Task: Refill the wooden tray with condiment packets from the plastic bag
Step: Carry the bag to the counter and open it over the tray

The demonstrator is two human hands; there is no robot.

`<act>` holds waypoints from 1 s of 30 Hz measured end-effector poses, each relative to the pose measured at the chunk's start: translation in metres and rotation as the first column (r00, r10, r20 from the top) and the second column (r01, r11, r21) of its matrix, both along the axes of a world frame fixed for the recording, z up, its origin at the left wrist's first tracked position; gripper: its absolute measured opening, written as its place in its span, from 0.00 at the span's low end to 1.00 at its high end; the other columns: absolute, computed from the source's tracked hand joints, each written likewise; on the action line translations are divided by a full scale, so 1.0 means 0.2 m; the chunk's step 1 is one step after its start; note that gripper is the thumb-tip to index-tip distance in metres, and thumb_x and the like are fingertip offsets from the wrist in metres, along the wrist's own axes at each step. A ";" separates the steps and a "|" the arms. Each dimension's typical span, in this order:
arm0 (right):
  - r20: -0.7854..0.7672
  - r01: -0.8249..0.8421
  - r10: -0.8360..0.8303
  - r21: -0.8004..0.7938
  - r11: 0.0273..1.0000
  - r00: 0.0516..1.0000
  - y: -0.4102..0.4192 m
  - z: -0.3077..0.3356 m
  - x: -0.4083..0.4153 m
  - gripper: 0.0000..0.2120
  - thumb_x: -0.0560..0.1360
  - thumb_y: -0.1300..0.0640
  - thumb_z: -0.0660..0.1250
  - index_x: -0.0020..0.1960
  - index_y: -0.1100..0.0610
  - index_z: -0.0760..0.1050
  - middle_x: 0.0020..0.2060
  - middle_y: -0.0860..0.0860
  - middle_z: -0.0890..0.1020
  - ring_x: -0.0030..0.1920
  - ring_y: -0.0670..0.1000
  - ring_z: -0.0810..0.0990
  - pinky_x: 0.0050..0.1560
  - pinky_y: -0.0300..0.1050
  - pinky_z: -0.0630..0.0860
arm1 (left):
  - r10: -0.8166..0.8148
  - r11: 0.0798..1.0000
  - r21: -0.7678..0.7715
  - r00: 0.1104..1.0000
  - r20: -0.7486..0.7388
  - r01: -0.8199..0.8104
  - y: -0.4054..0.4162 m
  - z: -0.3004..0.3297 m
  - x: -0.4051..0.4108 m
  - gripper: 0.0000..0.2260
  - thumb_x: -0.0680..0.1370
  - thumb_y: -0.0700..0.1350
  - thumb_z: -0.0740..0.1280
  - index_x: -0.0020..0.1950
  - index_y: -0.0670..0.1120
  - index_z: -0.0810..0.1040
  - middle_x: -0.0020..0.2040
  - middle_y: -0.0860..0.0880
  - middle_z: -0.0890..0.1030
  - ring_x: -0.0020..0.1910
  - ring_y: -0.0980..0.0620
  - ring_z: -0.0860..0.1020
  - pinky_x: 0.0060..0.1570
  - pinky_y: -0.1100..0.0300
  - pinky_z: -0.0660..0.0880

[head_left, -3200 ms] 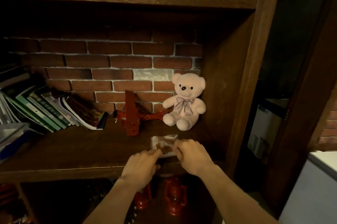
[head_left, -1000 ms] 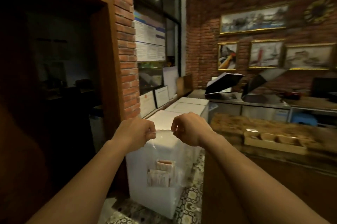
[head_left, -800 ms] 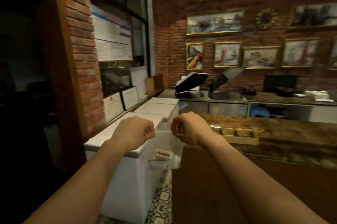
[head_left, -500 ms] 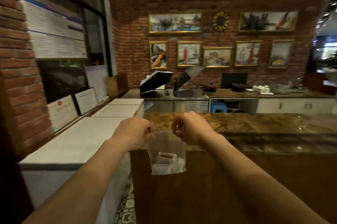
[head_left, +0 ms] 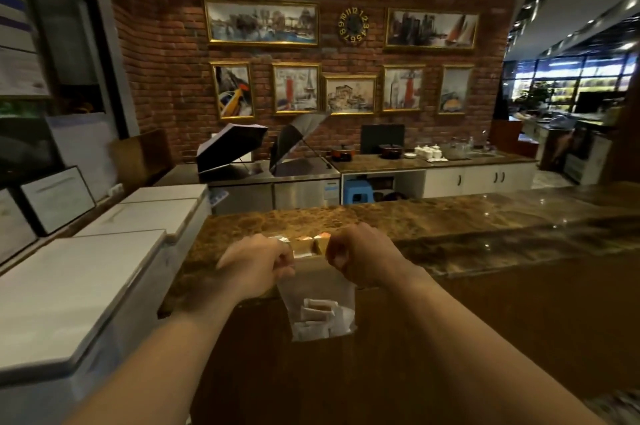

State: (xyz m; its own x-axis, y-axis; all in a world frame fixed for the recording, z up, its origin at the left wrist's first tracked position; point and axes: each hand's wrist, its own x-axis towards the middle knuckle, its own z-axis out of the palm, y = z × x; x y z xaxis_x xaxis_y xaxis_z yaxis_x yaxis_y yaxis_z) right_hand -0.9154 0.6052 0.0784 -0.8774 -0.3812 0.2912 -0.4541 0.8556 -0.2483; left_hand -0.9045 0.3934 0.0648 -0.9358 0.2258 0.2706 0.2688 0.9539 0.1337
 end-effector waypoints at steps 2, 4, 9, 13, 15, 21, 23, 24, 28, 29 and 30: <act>0.033 0.030 -0.030 0.001 1.000 0.999 -0.02 -0.01 -0.10 0.08 0.77 0.54 0.71 0.56 0.48 0.81 0.52 0.48 0.80 0.53 0.49 0.78 0.53 0.43 0.77 | -0.023 0.997 0.077 0.995 0.100 0.016 -0.03 -0.03 -0.14 0.04 0.78 0.54 0.69 0.47 0.63 0.76 0.47 0.59 0.79 0.46 0.60 0.76 0.45 0.58 0.75; 0.087 0.053 -0.052 -0.012 0.999 0.995 -0.04 -0.01 -0.23 0.07 0.77 0.54 0.71 0.55 0.47 0.81 0.51 0.47 0.80 0.50 0.47 0.77 0.51 0.43 0.77 | -0.045 0.994 0.102 0.994 0.103 0.034 -0.07 -0.04 -0.25 0.04 0.78 0.53 0.69 0.46 0.63 0.76 0.45 0.59 0.78 0.45 0.60 0.75 0.43 0.60 0.71; 0.077 0.033 -0.034 0.017 0.999 0.996 -0.17 0.01 -0.54 0.06 0.78 0.55 0.70 0.54 0.48 0.81 0.54 0.48 0.81 0.54 0.49 0.79 0.54 0.46 0.79 | -0.079 0.989 0.130 0.994 0.076 0.069 -0.20 -0.07 -0.59 0.04 0.78 0.51 0.69 0.52 0.58 0.79 0.47 0.58 0.79 0.48 0.58 0.77 0.48 0.59 0.75; 0.090 0.047 -0.048 0.015 0.999 0.995 -0.26 -0.01 -0.78 0.07 0.77 0.56 0.71 0.54 0.47 0.81 0.52 0.48 0.83 0.52 0.49 0.81 0.55 0.49 0.81 | -0.061 0.991 0.124 0.997 0.037 0.056 -0.29 -0.10 -0.85 0.03 0.78 0.51 0.70 0.50 0.58 0.81 0.45 0.61 0.77 0.51 0.57 0.78 0.59 0.54 0.68; 0.073 0.036 -0.037 0.013 0.999 0.997 -0.28 -0.03 -0.89 0.07 0.77 0.55 0.71 0.53 0.46 0.81 0.52 0.47 0.83 0.51 0.49 0.81 0.54 0.49 0.81 | -0.071 0.989 0.132 0.997 0.005 0.070 -0.32 -0.11 -0.94 0.02 0.78 0.53 0.70 0.49 0.58 0.81 0.44 0.62 0.78 0.47 0.60 0.78 0.54 0.58 0.70; 0.044 -0.009 0.008 0.020 1.000 0.999 -0.33 -0.08 -1.16 0.05 0.78 0.56 0.70 0.53 0.51 0.82 0.50 0.48 0.84 0.51 0.48 0.80 0.52 0.49 0.82 | -0.056 0.991 0.127 0.997 0.048 0.050 -0.38 -0.15 -1.20 0.04 0.77 0.56 0.70 0.49 0.58 0.82 0.45 0.59 0.81 0.44 0.60 0.78 0.45 0.57 0.80; 0.063 -0.008 0.008 0.005 1.000 0.998 -0.33 -0.11 -1.27 0.05 0.77 0.56 0.71 0.53 0.50 0.82 0.49 0.48 0.84 0.48 0.47 0.82 0.49 0.48 0.83 | -0.053 0.993 0.109 0.997 0.048 0.047 -0.38 -0.17 -1.30 0.05 0.77 0.56 0.70 0.50 0.58 0.82 0.46 0.58 0.82 0.45 0.59 0.79 0.46 0.57 0.79; 0.076 -0.010 0.009 0.002 1.000 0.997 -0.33 -0.12 -1.32 0.06 0.77 0.57 0.71 0.53 0.50 0.82 0.49 0.47 0.84 0.48 0.47 0.82 0.48 0.47 0.83 | -0.052 0.994 0.100 0.997 0.051 0.047 -0.38 -0.18 -1.34 0.05 0.77 0.56 0.70 0.50 0.58 0.82 0.47 0.58 0.82 0.45 0.59 0.79 0.45 0.58 0.78; 0.085 -0.038 0.040 -0.026 0.999 0.996 -0.30 -0.16 -1.55 0.06 0.76 0.56 0.71 0.53 0.49 0.81 0.48 0.46 0.84 0.47 0.46 0.82 0.48 0.46 0.83 | -0.038 0.994 0.102 0.998 0.059 0.032 -0.34 -0.21 -1.52 0.04 0.77 0.54 0.71 0.50 0.57 0.82 0.46 0.58 0.81 0.45 0.59 0.78 0.43 0.61 0.74; 0.096 -0.040 0.043 -0.030 0.999 0.994 -0.29 -0.18 -1.62 0.06 0.76 0.55 0.71 0.52 0.49 0.81 0.47 0.46 0.84 0.46 0.46 0.81 0.47 0.45 0.83 | -0.027 0.996 0.091 0.999 0.047 0.023 -0.32 -0.22 -1.57 0.04 0.77 0.54 0.71 0.50 0.57 0.82 0.45 0.58 0.82 0.44 0.59 0.79 0.42 0.61 0.74; 0.109 -0.042 0.046 -0.039 0.998 0.993 -0.27 -0.20 -1.71 0.05 0.76 0.55 0.71 0.51 0.48 0.81 0.46 0.45 0.83 0.45 0.45 0.81 0.45 0.43 0.82 | -0.009 0.997 0.074 0.999 0.031 0.007 -0.29 -0.22 -1.64 0.04 0.76 0.54 0.72 0.49 0.57 0.82 0.44 0.58 0.82 0.44 0.58 0.79 0.41 0.61 0.73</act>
State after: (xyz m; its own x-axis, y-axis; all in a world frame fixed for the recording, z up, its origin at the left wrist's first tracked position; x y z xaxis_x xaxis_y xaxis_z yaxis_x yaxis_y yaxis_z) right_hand -1.2576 0.5517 0.0393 -0.8874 -0.4112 0.2083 -0.4596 0.8247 -0.3297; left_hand -1.2316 0.3352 0.0212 -0.9422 0.2138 0.2578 0.2711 0.9388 0.2123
